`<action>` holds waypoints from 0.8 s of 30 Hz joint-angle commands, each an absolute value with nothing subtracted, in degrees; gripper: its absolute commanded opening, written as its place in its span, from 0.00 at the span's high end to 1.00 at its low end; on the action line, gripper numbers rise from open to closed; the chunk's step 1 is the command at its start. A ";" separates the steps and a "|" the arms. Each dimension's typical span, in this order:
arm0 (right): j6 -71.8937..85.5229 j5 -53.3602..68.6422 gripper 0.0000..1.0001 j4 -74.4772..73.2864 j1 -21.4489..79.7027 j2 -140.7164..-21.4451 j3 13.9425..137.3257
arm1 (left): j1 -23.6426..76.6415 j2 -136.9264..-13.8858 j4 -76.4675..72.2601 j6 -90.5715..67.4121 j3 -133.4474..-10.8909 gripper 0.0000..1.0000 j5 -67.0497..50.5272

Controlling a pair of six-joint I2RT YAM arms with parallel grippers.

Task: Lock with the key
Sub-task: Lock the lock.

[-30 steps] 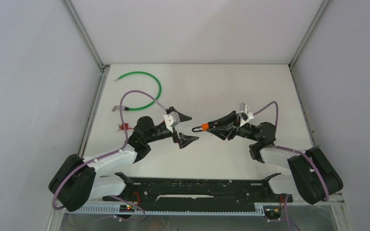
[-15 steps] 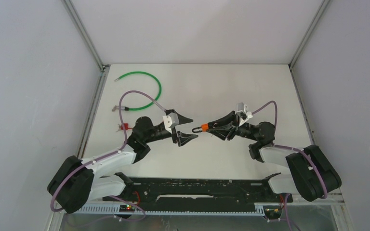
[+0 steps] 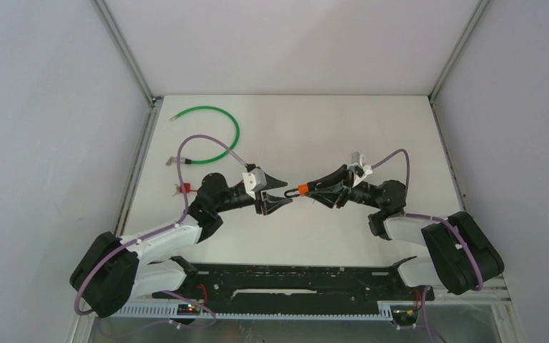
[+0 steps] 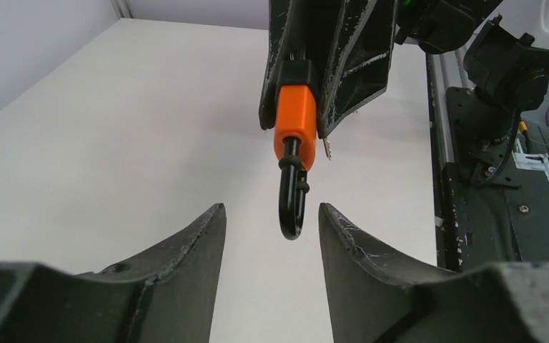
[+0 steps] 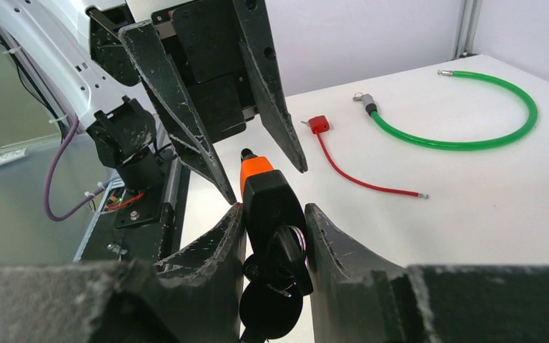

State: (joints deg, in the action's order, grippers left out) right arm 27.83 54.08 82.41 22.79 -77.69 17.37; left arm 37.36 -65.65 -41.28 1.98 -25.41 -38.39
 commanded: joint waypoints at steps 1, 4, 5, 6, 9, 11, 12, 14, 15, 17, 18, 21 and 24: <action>27.17 53.90 1.00 86.87 23.02 -77.75 19.86 | 37.78 -65.30 -41.05 3.67 -27.80 0.48 -39.97; 26.99 53.96 1.00 86.86 23.11 -77.89 19.86 | 37.81 -65.52 -40.04 3.90 -28.35 0.54 -40.18; 26.91 53.96 1.00 86.88 23.09 -77.99 19.86 | 37.86 -65.54 -39.67 4.04 -28.53 0.56 -40.17; 26.83 53.96 1.00 86.86 23.11 -78.07 19.86 | 37.92 -65.56 -39.48 4.14 -28.69 0.58 -40.16; 26.36 54.05 1.00 86.84 23.36 -78.21 19.86 | 38.11 -65.52 -38.42 4.63 -28.99 0.62 -39.91; 25.87 54.21 1.00 86.87 23.55 -78.43 19.86 | 38.23 -65.51 -38.15 4.81 -29.09 0.63 -39.84; 25.72 54.27 1.00 86.86 23.66 -78.50 19.86 | 38.31 -65.41 -38.02 4.93 -29.09 0.63 -39.78; 25.39 54.23 1.00 86.93 23.78 -78.78 19.87 | 38.24 -65.31 -37.97 5.03 -29.09 0.62 -39.75; 25.23 54.31 1.00 86.96 23.89 -78.95 19.93 | 38.30 -65.28 -37.91 5.05 -29.09 0.61 -39.75; 25.06 54.46 1.00 86.92 23.91 -79.19 20.03 | 38.37 -65.22 -37.84 5.06 -29.09 0.61 -39.66; 25.10 54.53 1.00 86.90 23.94 -79.31 20.12 | 38.36 -65.29 -37.69 5.07 -29.16 0.61 -39.66; 25.05 54.58 1.00 86.85 24.07 -79.45 20.13 | 38.52 -65.61 -36.66 5.39 -29.73 0.66 -39.91; 24.96 54.58 1.00 86.89 24.06 -79.60 20.13 | 38.64 -65.92 -35.14 5.99 -30.45 0.75 -40.32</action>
State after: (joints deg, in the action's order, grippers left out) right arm 25.91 54.52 82.41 23.79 -79.66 17.43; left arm 38.13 -65.69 -35.90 4.05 -26.89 -39.24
